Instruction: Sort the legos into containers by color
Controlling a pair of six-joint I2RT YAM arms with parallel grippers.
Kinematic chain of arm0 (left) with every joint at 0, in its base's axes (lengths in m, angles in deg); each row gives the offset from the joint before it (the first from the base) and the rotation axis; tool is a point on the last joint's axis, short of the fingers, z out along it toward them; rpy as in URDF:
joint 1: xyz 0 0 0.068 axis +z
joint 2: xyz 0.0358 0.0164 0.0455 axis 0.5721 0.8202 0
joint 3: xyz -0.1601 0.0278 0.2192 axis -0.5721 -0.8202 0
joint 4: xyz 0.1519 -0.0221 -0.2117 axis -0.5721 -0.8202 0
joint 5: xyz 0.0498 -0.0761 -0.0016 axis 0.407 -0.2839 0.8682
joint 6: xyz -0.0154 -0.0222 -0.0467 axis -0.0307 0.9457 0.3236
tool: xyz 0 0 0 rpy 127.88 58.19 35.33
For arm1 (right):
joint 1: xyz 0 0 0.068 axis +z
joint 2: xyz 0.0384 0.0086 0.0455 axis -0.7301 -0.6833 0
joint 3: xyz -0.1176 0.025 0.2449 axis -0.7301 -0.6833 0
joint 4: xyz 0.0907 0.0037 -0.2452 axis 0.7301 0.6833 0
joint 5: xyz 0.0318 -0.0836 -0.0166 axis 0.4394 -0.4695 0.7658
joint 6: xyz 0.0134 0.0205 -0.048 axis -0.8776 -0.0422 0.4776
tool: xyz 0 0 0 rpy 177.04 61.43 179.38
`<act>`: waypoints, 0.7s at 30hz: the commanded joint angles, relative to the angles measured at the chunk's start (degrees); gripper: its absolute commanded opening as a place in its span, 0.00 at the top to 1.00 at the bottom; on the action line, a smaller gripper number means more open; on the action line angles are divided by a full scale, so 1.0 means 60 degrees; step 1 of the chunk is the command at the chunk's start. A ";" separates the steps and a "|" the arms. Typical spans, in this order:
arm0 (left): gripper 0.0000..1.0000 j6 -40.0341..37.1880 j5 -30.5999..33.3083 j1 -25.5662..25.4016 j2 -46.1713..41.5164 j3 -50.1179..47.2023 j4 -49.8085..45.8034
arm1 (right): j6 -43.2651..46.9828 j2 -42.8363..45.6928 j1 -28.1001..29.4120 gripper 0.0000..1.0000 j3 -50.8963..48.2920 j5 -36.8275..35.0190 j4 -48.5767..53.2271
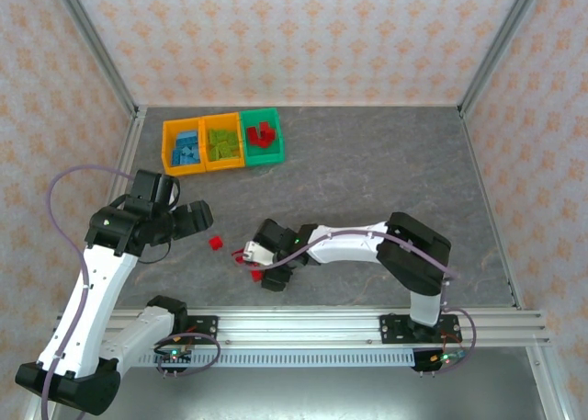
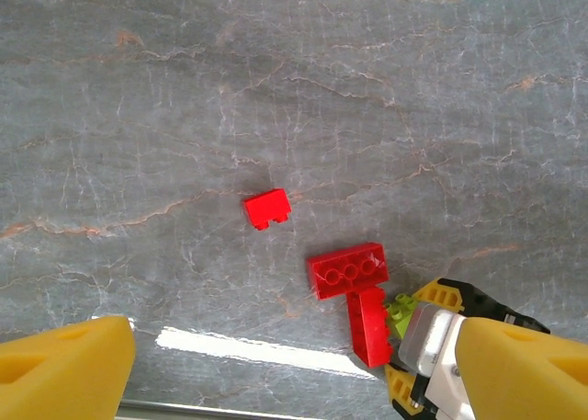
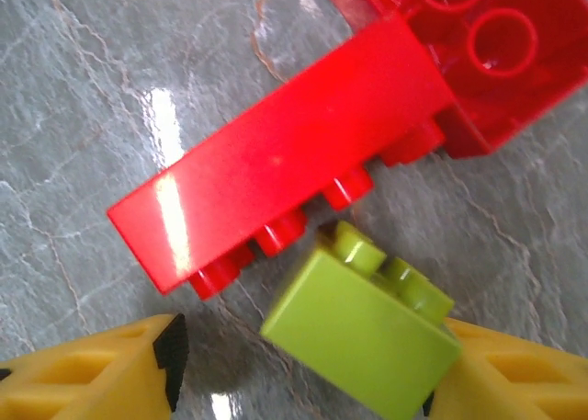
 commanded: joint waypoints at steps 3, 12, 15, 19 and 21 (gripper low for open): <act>0.09 -0.0152 0.0321 -0.0038 -0.0045 -0.0167 -0.0169 | 0.0365 -0.0531 0.0041 0.38 0.0497 0.0157 -0.0074; 0.09 -0.0226 0.0341 -0.0037 -0.0074 -0.0254 -0.0198 | -0.0173 -0.0371 0.0033 0.54 0.0404 -0.0041 -0.0392; 0.09 -0.0215 0.0317 -0.0047 -0.0074 -0.0321 -0.0147 | -0.0818 0.0244 -0.0002 0.58 -0.0178 -0.0296 -0.1238; 0.09 -0.0186 0.0265 -0.0036 -0.0074 -0.0409 -0.0056 | -0.1892 0.1130 -0.0094 0.62 -0.1032 -0.0755 -0.2445; 0.09 -0.0154 0.0226 -0.0034 -0.0074 -0.0442 -0.0017 | -0.2340 0.1530 -0.0172 0.63 -0.1426 -0.0995 -0.2967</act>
